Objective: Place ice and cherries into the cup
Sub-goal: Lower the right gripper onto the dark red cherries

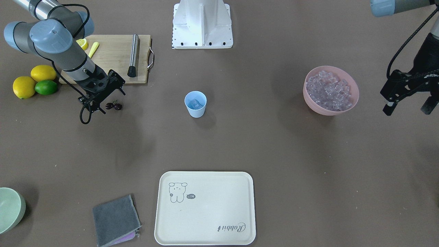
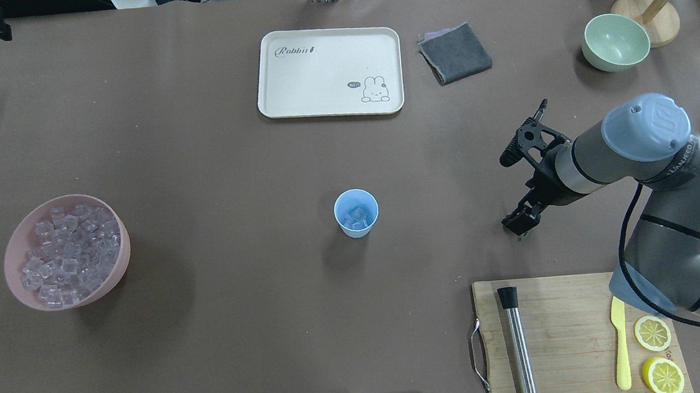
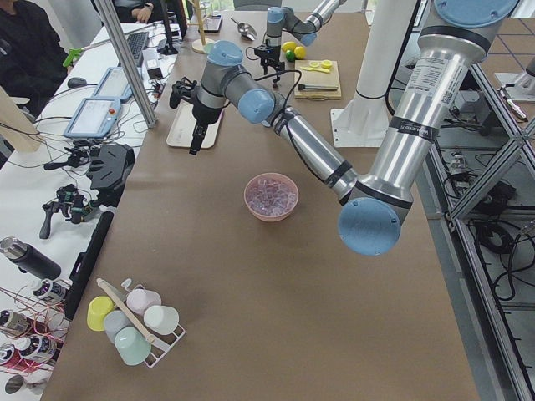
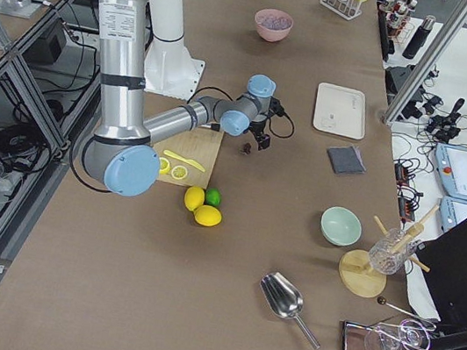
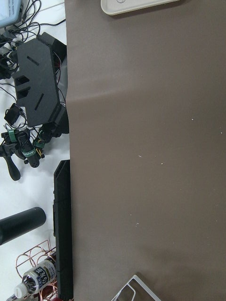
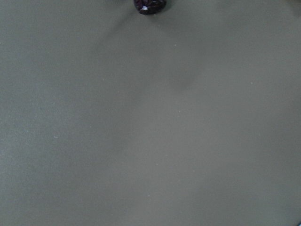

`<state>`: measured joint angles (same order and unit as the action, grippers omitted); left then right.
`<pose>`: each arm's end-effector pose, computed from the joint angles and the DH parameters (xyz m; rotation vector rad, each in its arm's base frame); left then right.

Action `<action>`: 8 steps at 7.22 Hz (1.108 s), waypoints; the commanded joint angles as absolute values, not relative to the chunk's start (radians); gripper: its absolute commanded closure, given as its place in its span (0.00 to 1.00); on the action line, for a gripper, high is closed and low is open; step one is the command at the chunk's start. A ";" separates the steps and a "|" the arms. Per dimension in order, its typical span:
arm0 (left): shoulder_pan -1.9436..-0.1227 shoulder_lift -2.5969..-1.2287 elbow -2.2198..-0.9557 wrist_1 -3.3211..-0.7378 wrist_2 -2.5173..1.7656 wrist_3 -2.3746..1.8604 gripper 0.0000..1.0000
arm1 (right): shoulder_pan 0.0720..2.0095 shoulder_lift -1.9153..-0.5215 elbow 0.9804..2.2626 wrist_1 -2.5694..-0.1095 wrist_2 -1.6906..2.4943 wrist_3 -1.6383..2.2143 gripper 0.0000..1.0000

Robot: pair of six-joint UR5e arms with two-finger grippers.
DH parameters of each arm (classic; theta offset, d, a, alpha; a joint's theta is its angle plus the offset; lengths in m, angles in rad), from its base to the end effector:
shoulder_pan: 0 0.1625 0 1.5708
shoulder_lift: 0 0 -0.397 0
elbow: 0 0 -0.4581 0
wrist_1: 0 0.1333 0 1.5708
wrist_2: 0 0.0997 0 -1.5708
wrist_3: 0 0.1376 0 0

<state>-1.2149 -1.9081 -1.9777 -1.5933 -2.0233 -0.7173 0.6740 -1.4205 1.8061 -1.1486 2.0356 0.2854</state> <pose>0.1496 -0.6123 0.2468 0.4276 0.7545 -0.1651 -0.4567 -0.4565 0.3957 0.4239 -0.8264 -0.7556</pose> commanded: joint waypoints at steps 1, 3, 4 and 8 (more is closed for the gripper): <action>-1.215 -1.905 -1.979 -1.594 -2.023 -0.718 0.02 | 0.672 -1.416 1.784 -1.149 2.025 0.288 0.01; -1.215 -1.905 -1.974 -1.594 -2.022 -0.718 0.02 | 0.669 -1.414 1.769 -1.149 2.023 0.288 0.01; -1.215 -1.905 -1.973 -1.594 -2.022 -0.718 0.02 | 0.667 -1.416 1.766 -1.149 2.023 0.290 0.05; -1.215 -1.905 -1.967 -1.594 -2.022 -0.716 0.02 | 0.669 -1.425 1.776 -1.147 2.025 0.293 0.36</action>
